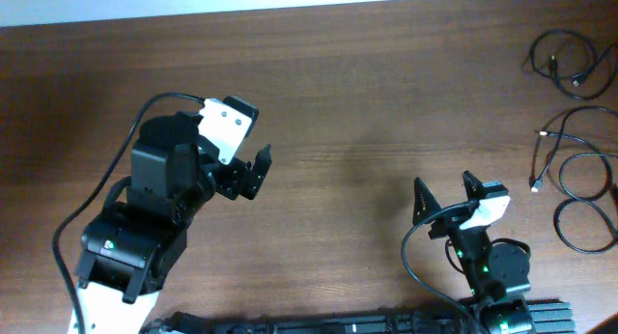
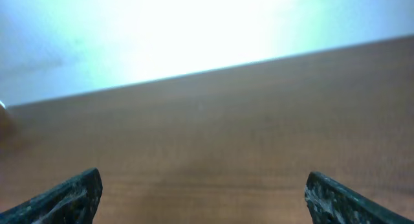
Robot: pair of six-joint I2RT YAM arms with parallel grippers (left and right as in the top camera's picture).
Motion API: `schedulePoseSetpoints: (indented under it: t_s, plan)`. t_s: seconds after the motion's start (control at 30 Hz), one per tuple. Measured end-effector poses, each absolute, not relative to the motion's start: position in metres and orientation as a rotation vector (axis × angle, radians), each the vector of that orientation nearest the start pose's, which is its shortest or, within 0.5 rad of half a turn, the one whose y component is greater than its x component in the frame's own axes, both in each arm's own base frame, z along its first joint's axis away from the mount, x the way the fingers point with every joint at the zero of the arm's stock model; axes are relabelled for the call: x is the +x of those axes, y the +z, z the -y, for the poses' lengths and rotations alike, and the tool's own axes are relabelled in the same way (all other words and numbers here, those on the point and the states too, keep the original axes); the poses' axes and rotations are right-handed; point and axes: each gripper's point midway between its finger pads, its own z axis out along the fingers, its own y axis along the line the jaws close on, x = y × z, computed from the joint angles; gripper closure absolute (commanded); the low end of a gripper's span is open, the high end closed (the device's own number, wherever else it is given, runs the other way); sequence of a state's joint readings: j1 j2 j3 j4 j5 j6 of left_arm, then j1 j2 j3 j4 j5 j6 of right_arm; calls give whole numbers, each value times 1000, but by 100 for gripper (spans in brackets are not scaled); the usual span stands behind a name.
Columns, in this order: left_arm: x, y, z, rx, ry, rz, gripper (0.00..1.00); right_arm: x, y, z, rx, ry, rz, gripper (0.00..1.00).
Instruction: Untangle cables
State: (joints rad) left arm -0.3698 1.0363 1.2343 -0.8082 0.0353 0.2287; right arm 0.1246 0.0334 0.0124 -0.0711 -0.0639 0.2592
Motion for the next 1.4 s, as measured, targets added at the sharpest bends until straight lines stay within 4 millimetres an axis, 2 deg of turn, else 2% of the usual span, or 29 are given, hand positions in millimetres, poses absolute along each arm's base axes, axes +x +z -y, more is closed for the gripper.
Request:
schedulePoseSetpoints:
  t_s: [0.27,0.37,0.63,0.73,1.4]
  plan:
    - [292,307,120,663,-119,-2080,1,243,159,-41,62,345,-1654,1]
    - [292,307,120,662,-118,-2080,1,244,158,-35,88,318,-1655,1]
    - [292,307,120,663,-119,-2080,1,246,158,-11,-40,36,-1648,1]
    - [292,307,120,663,-119,-2080,1,246,158,-6,-45,0,-1647,1]
    - [292,307,120,662,-118,-2080,1,246,158,-4,-44,-18,-1647,1]
